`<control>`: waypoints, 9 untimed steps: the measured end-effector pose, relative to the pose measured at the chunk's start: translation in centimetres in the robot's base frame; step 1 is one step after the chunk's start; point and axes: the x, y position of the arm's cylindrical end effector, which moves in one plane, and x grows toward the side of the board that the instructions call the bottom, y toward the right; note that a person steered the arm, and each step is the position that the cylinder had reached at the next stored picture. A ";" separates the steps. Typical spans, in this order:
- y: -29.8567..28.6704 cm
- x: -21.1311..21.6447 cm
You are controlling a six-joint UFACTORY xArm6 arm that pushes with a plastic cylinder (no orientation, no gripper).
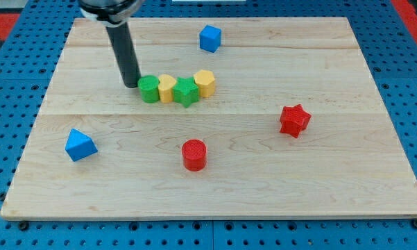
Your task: Push the blue triangle towards red circle
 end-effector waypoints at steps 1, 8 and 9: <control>-2.4 1.4; -9.5 13.4; -9.8 15.2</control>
